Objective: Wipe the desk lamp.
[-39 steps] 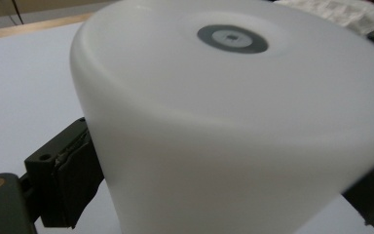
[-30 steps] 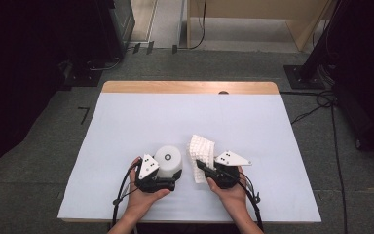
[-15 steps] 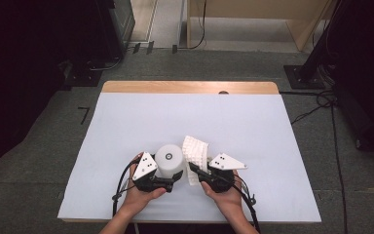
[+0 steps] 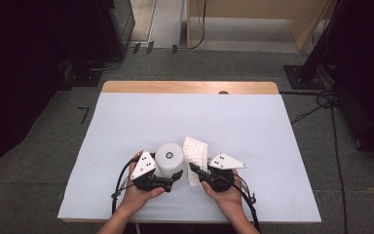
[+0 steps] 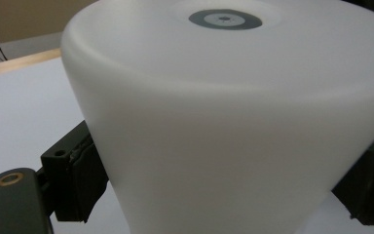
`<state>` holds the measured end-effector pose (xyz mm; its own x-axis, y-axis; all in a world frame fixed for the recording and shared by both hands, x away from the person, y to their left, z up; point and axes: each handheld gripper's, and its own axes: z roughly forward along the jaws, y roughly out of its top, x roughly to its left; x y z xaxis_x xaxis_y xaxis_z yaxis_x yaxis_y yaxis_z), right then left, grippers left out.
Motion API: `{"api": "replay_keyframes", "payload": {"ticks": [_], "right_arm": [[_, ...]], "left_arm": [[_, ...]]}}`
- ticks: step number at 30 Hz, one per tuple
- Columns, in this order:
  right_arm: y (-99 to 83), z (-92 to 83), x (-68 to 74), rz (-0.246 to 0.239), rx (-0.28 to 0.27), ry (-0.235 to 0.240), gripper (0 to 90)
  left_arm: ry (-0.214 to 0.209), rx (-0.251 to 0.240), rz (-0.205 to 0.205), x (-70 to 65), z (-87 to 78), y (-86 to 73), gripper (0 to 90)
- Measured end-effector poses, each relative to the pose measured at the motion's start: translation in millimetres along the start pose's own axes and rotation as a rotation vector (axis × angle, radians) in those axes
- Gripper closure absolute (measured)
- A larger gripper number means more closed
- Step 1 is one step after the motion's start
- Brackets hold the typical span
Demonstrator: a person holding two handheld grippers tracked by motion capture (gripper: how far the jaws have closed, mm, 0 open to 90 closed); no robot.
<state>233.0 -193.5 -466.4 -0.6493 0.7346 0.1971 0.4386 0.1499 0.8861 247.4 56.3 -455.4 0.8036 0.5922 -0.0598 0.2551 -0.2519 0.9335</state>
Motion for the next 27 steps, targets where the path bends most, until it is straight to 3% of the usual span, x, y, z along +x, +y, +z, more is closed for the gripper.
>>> {"api": "replay_keyframes", "payload": {"ticks": [1, 3, 6, 10, 15, 20, 23, 27], "right_arm": [[-4.4, 4.9, -2.2, 0.018, 0.024, -0.004, 73.5], [-3.6, 4.3, -2.3, 0.015, 0.021, -0.005, 73.5], [1.8, -1.4, -0.3, 0.006, -0.001, -0.006, 73.4], [4.1, -5.6, -3.4, 0.004, -0.021, -0.012, 73.4], [0.8, -4.4, -6.0, 0.018, -0.008, -0.023, 73.4], [0.6, -5.3, -8.1, 0.020, -0.009, -0.026, 73.4], [0.2, -6.2, -9.6, 0.021, -0.011, -0.032, 73.4], [1.1, -7.6, -10.1, 0.021, -0.017, -0.039, 73.4]], "left_arm": [[0.000, 0.004, 0.003, 0.8, 0.6, -0.2, 8.7], [0.002, 0.008, 0.007, 0.8, 2.4, -1.2, 8.7], [-0.001, 0.027, 0.023, 1.6, 6.2, -4.5, 8.7], [0.025, 0.069, 0.052, 1.1, 12.2, -10.9, 8.6], [0.021, 0.090, 0.037, 5.5, 15.4, -16.6, 8.5], [0.031, 0.064, 0.014, 3.9, 13.1, -13.5, 5.1], [0.055, 0.064, 0.008, 1.7, 9.4, -11.4, 2.5], [0.122, 0.084, -0.040, -6.6, 8.4, -10.9, 2.4]]}}
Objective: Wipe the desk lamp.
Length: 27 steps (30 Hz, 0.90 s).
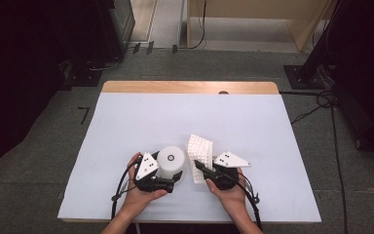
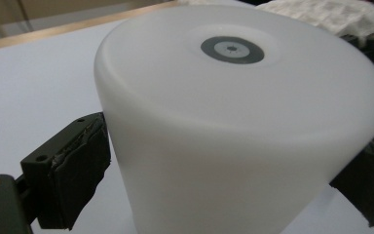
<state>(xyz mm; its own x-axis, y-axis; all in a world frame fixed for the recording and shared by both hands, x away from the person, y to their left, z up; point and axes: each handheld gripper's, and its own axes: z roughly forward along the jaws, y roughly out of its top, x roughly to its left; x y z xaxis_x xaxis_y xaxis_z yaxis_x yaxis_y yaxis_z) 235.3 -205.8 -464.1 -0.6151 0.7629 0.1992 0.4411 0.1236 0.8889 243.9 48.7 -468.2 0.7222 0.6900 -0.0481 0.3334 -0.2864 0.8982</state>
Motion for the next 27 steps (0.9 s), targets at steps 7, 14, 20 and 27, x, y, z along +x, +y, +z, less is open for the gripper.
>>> {"api": "replay_keyframes", "payload": {"ticks": [7, 14, 20, 27], "right_arm": [[-2.8, 2.4, -1.4, 0.000, 0.017, -0.001, 73.3], [-5.9, 9.4, 4.5, -0.009, 0.043, 0.022, 73.3], [-4.9, 12.6, 12.1, -0.039, 0.054, 0.025, 73.2], [11.5, -2.4, 20.0, -0.066, -0.006, 0.022, 73.2]], "left_arm": [[0.119, 0.008, -0.013, -17.2, 5.5, -3.5, 7.9], [0.066, -0.003, 0.027, -2.4, 1.9, 1.1, 8.6], [-0.041, -0.081, 0.025, 7.8, -10.6, 8.1, 8.7], [-0.122, -0.059, 0.069, 2.7, -7.7, 8.9, 8.7]]}}
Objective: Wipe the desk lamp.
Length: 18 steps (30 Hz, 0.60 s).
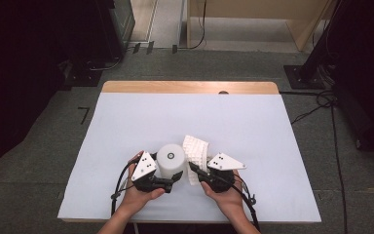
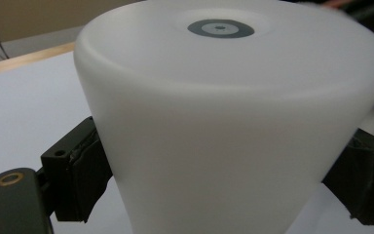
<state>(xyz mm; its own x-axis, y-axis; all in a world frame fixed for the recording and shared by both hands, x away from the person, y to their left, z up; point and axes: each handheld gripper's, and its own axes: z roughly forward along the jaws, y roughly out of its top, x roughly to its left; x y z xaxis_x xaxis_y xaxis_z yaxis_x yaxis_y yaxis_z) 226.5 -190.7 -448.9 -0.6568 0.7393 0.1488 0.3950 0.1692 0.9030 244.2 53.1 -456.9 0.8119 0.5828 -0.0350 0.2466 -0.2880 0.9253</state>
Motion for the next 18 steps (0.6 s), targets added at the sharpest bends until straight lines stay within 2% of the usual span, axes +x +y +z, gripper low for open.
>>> {"api": "replay_keyframes", "payload": {"ticks": [4, 7, 9, 13, 14, 15, 18], "right_arm": [[15.1, -17.7, 3.9, -0.014, -0.071, 0.004, 73.2], [18.1, -21.5, 5.1, -0.019, -0.087, 0.006, 73.2], [14.2, -16.3, 4.8, -0.015, -0.064, 0.009, 73.2], [-1.6, 3.2, 2.0, 0.010, 0.043, 0.009, 73.2], [-1.6, 3.2, 2.0, 0.010, 0.043, 0.009, 73.2], [-8.6, 11.9, 1.1, 0.029, 0.085, 0.018, 73.3], [-6.8, 11.2, 2.5, 0.022, 0.076, 0.014, 73.3]], "left_arm": [[-0.013, 0.001, 0.004, -1.7, 1.6, 1.2, 8.7], [-0.011, -0.005, 0.001, 0.2, 0.4, 1.9, 8.7], [-0.007, -0.013, -0.013, 2.5, -1.1, 2.5, 8.7], [0.003, -0.035, -0.025, 7.1, -6.5, 5.1, 8.7], [0.003, -0.035, -0.025, 7.1, -6.5, 5.1, 8.7], [0.008, -0.035, -0.025, 8.4, -7.8, 5.1, 8.8], [0.006, -0.027, -0.022, 8.9, -5.8, 2.8, 8.8]]}}
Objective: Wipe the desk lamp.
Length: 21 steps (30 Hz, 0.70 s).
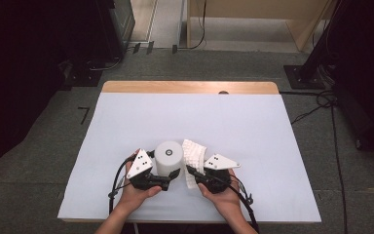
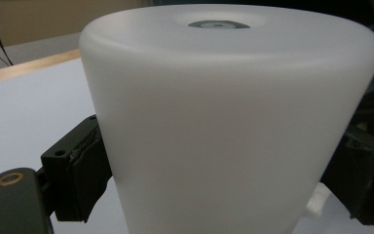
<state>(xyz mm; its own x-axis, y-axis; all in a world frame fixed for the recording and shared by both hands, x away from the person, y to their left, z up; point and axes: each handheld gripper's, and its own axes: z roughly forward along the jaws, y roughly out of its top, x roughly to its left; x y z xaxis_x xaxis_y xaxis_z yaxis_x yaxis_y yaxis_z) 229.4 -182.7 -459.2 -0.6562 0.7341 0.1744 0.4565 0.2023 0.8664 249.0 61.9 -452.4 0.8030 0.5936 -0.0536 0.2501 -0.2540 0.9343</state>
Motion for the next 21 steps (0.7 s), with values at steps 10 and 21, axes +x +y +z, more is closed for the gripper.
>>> {"api": "replay_keyframes", "payload": {"ticks": [10, 21], "right_arm": [[22.4, -35.2, 1.0, -0.020, -0.165, 0.005, 73.1], [7.5, -16.7, -12.1, 0.020, -0.072, -0.008, 73.2]], "left_arm": [[0.015, 0.037, 0.039, -6.4, 10.7, -6.3, 8.7], [0.046, 0.060, 0.060, 1.0, 12.3, -18.3, 8.6]]}}
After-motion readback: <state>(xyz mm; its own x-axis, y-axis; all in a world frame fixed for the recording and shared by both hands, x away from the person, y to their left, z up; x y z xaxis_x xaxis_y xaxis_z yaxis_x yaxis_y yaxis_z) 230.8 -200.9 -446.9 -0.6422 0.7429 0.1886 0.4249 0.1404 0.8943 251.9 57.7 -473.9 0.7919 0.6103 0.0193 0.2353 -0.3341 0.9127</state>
